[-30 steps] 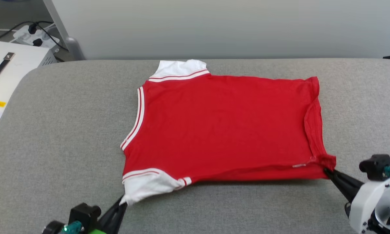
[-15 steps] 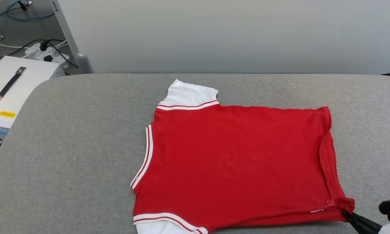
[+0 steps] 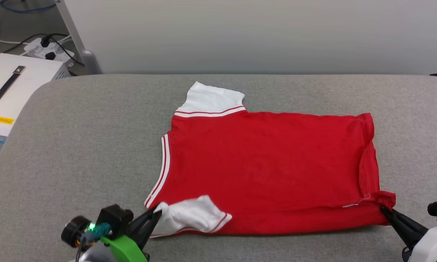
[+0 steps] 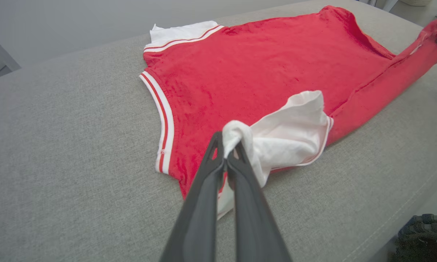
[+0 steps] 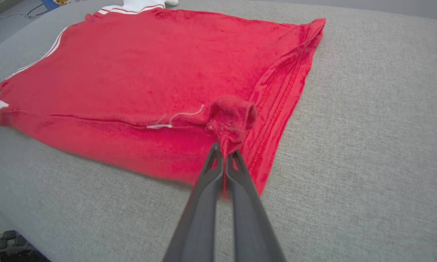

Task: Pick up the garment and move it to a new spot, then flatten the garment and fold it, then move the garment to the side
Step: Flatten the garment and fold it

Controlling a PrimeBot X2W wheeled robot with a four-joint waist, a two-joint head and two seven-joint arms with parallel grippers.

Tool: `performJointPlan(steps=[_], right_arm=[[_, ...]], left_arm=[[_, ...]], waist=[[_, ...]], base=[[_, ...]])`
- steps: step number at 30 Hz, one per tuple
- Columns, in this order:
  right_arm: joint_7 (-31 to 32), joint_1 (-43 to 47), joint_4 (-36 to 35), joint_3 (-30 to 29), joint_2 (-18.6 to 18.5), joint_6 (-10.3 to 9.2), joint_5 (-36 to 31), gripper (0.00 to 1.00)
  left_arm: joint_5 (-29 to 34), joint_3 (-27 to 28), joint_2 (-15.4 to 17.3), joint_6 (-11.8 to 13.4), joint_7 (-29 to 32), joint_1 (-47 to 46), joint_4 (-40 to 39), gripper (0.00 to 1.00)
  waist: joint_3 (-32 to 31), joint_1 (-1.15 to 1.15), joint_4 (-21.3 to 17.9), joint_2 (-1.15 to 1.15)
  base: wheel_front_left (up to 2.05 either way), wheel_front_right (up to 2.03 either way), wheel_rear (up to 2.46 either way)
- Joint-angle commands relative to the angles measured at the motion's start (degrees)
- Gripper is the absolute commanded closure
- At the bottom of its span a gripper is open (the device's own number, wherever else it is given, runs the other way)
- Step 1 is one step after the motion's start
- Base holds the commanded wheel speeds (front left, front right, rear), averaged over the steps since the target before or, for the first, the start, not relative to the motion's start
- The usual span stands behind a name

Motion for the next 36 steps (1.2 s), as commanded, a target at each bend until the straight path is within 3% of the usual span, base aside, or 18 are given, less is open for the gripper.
performJointPlan(steps=[1, 13, 22, 31, 36], right_arm=[[0.36, -0.31, -0.57, -0.84, 0.38, -0.04, -0.69, 1.00], [3.42, -6.86, -2.89, -5.80, 2.78, -0.04, -2.39, 1.00], [6.50, -14.45, 0.95, -5.67, 5.19, -0.04, -2.97, 1.00], [7.23, -18.69, 7.69, -0.82, 8.01, -0.04, -2.86, 1.00], [6.00, -19.31, 8.96, 0.47, 8.05, -0.04, -1.69, 1.00]], left_arm=[[1.07, -0.02, -0.20, -0.79, -0.04, -3.12, 0.92, 1.00], [1.63, -4.09, 0.25, -3.56, 1.56, -24.08, 10.97, 1.00], [-2.95, -13.96, 0.86, -3.62, -0.86, -35.63, 20.19, 1.00], [-10.68, -26.39, -1.95, -3.63, -5.33, -40.75, 33.89, 1.00], [-13.22, -30.20, -3.07, -3.63, -7.19, -41.98, 37.17, 1.00]], waist=[[1.59, 0.01, -0.61, 0.00], [9.86, 0.01, -3.43, 0.00], [15.26, 0.01, -4.42, 0.00], [17.63, 0.01, -4.58, 0.00], [16.81, 0.01, -4.30, 0.00]], base=[[0.00, 0.00, 0.00], [0.00, 0.00, 0.00], [0.00, 0.00, 0.00], [0.00, 0.00, 0.00], [0.00, 0.00, 0.00]])
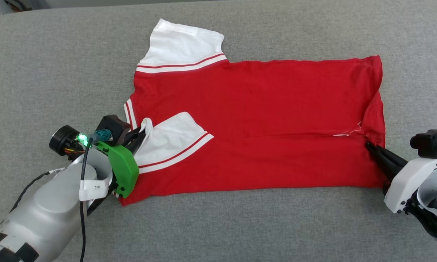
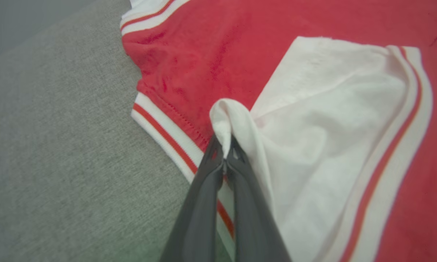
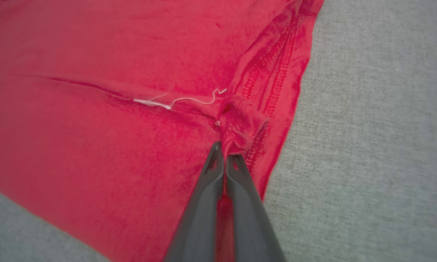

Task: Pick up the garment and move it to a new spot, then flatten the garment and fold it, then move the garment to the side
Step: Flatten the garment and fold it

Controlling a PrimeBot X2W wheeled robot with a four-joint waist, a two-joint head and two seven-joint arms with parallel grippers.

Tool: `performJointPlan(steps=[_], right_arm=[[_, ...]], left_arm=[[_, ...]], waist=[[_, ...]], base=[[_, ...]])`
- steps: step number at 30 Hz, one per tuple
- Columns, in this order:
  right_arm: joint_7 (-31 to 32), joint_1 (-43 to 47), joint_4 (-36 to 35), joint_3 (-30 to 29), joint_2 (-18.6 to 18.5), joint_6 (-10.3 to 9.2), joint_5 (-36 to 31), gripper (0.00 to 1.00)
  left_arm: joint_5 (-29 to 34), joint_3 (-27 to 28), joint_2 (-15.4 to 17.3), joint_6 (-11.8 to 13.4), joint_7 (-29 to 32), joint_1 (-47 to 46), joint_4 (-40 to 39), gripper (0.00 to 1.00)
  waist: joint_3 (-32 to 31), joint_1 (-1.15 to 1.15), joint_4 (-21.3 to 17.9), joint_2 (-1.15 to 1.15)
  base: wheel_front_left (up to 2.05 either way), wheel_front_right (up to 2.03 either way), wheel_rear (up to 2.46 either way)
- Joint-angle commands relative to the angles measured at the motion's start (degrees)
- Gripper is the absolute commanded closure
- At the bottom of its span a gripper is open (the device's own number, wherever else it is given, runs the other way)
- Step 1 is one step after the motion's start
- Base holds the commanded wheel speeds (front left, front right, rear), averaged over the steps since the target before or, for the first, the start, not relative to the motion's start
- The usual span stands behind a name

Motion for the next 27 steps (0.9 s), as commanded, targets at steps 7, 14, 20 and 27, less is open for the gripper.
performJointPlan(steps=[7, 14, 20, 27], right_arm=[[-4.33, 0.65, 0.79, -1.40, -0.90, -0.04, 0.80, 0.00], [-6.45, 3.91, -1.33, -4.96, -2.25, -0.04, -0.74, 0.00], [-6.08, 6.29, -3.19, -7.56, -1.75, -0.04, -3.25, 0.00], [-4.11, 8.56, -4.91, -10.11, -0.33, -0.04, -5.72, 0.00]], left_arm=[[-3.12, -2.09, -0.24, -0.16, -1.58, -2.86, 2.21, 0.00], [-4.15, -2.59, 2.81, -0.16, -1.97, -6.05, -2.17, 0.00], [-8.64, -4.38, 5.33, -0.16, 6.46, -9.41, -6.38, 0.00], [-16.96, -5.79, 6.32, -0.16, 22.58, -11.96, -10.50, 0.00]], waist=[[-3.82, -0.01, 1.65, 0.00], [-6.95, -0.01, 2.87, 0.00], [-8.52, -0.01, 3.62, 0.00], [-9.75, -0.01, 4.10, 0.00]], base=[[0.00, 0.00, 0.00], [0.00, 0.00, 0.00], [0.00, 0.00, 0.00], [0.00, 0.00, 0.00]])
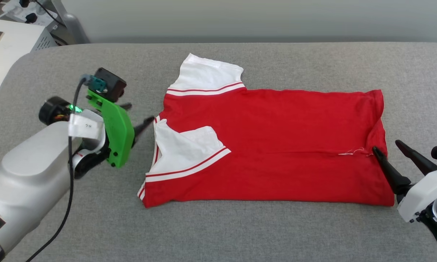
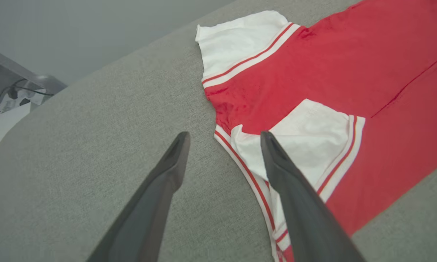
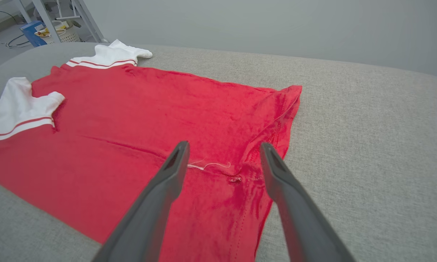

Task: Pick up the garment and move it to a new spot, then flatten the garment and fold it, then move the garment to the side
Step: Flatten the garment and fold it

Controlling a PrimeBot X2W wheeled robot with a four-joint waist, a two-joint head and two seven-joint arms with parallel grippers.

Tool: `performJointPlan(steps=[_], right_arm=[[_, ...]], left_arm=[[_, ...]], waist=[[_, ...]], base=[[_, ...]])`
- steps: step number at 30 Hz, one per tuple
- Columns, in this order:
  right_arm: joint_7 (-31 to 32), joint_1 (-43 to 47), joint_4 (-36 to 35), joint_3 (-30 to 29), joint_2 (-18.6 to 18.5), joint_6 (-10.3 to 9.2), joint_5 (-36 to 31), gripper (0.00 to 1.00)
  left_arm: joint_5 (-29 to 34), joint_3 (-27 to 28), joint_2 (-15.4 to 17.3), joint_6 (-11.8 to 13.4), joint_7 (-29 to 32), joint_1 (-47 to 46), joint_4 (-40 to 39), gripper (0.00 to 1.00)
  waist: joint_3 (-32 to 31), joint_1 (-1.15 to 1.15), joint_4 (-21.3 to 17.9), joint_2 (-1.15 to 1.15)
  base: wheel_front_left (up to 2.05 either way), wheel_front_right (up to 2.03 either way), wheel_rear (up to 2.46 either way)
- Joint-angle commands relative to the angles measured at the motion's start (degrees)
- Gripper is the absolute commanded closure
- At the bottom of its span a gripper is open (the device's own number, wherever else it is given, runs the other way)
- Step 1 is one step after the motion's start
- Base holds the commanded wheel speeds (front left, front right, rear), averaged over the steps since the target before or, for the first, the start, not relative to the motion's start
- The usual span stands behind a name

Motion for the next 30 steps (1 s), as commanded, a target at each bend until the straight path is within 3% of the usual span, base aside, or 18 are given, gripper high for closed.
performJointPlan(steps=[1, 6, 13, 30], right_arm=[[0.40, 1.06, -0.46, -0.68, 0.30, -0.04, -0.84, 0.00], [1.49, 2.13, -1.38, -2.24, 1.29, -0.04, -2.02, 0.00], [2.93, 3.04, -2.60, -3.55, 2.50, -0.04, -3.05, 0.00], [4.52, 2.09, -3.97, -4.37, 3.98, -0.04, -3.89, 0.00]], left_arm=[[-2.44, -0.46, 0.49, -0.16, 4.24, -0.74, -1.29, 0.00], [-10.34, -1.03, 1.14, -0.16, 16.13, -0.24, -5.28, 0.00], [-11.71, -1.56, 0.57, -0.16, 25.54, 2.70, -5.16, 0.00], [-10.74, -1.74, -5.43, -0.16, 25.70, 12.31, 4.76, 0.00]], waist=[[-0.40, 0.00, 0.18, 0.00], [-0.85, 0.00, 0.12, 0.00], [-0.67, 0.00, -0.46, 0.00], [2.18, 0.00, -2.42, 0.00]], base=[[0.00, 0.00, 0.00], [0.00, 0.00, 0.00], [0.00, 0.00, 0.00], [0.00, 0.00, 0.00]])
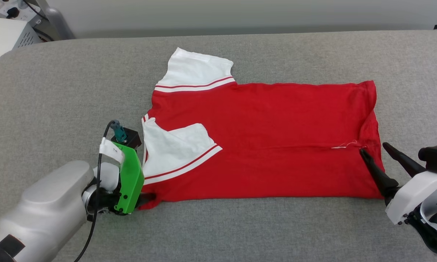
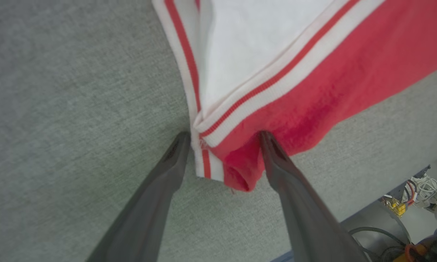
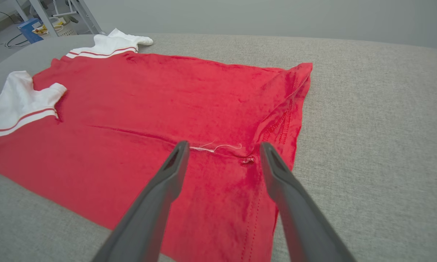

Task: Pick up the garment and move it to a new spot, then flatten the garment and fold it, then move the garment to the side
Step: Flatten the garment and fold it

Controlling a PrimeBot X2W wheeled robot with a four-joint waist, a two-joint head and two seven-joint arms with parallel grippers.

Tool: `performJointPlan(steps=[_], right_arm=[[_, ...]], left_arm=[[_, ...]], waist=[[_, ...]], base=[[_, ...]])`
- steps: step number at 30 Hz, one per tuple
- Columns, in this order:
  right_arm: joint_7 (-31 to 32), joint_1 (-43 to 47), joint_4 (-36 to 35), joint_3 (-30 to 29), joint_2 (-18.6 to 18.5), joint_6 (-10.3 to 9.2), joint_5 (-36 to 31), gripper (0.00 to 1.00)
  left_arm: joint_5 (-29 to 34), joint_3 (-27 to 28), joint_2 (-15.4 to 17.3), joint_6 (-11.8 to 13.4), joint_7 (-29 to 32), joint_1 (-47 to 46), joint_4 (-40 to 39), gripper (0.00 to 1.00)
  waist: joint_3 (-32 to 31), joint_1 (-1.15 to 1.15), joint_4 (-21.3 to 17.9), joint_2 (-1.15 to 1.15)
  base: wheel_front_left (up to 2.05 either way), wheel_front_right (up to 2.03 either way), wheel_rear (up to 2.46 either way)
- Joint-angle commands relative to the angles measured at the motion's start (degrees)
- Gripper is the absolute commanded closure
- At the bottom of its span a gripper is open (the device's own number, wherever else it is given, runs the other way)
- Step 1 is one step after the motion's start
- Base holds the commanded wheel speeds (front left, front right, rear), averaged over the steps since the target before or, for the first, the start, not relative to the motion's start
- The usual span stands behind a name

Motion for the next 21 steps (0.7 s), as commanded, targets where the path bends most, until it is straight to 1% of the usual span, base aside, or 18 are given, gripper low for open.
performJointPlan(steps=[1, 2, 3, 4, 7, 9, 13, 15, 17, 21], right_arm=[[0.21, -0.47, -0.13, -0.19, 0.17, -0.04, -0.53, 0.00], [0.25, -0.51, -0.09, -0.31, 0.04, -0.04, -0.54, 0.00], [0.26, -0.58, -0.10, -0.42, -0.10, -0.04, -0.62, 0.00], [0.23, -0.72, -0.17, -0.56, -0.28, -0.04, -0.78, 0.00], [0.18, -1.08, -0.58, -1.10, -0.91, -0.04, -1.11, 0.00], [0.30, -1.46, -0.85, -1.72, -1.61, -0.04, -1.49, 0.00], [1.79, -2.60, -1.86, -3.19, -4.24, -0.04, -3.32, 0.00], [4.11, -2.77, -2.80, -3.94, -5.58, -0.04, -3.54, 0.00], [7.70, -2.70, -3.91, -4.25, -7.28, -0.04, -3.52, 0.00], [17.49, -2.40, -6.88, -3.77, -10.36, -0.04, -1.81, 0.00]], left_arm=[[0.95, -1.02, -1.63, -0.16, -0.47, 3.33, 0.45, 0.00], [1.48, -1.02, -1.67, -0.16, -0.91, 3.72, 0.48, 0.28], [1.90, -1.03, -1.63, -0.16, -1.40, 3.95, 0.42, 0.71], [2.58, -1.03, -1.45, -0.16, -1.98, 4.13, 0.13, 1.00], [3.23, -1.04, -0.70, -0.16, -3.22, 4.52, -0.88, 1.00], [3.86, -1.05, 0.09, -0.16, -5.24, 4.00, -1.69, 1.00], [3.93, -0.73, 1.67, -0.16, -9.13, 2.52, -3.80, 1.00], [3.87, -0.63, 2.53, -0.16, -10.63, 1.73, -5.21, 1.00], [4.72, -0.68, 3.58, -0.16, -11.58, 0.79, -6.74, 1.00], [5.54, -0.73, 5.33, -0.16, -13.22, -0.34, -9.40, 1.00]], waist=[[0.07, 0.00, -0.11, 0.00], [-0.03, 0.00, -0.12, 0.00], [-0.13, 0.00, -0.13, 0.00], [-0.26, 0.00, -0.14, 0.00], [-0.88, 0.00, 0.02, 0.00], [-1.32, 0.00, 0.18, 0.00], [-2.00, 0.00, 0.55, 0.00], [-2.23, 0.00, 0.76, 0.00], [-2.33, 0.00, 0.90, 0.00], [-2.26, 0.00, 0.91, 0.00]], base=[[0.00, 0.00, 0.00], [0.00, 0.00, 0.00], [0.00, 0.00, 0.00], [0.00, 0.00, 0.00], [0.00, 0.00, 0.00], [0.00, 0.00, 0.00], [0.00, 0.00, 0.00], [0.00, 0.00, 0.00], [0.00, 0.00, 0.00], [0.00, 0.00, 0.00]])
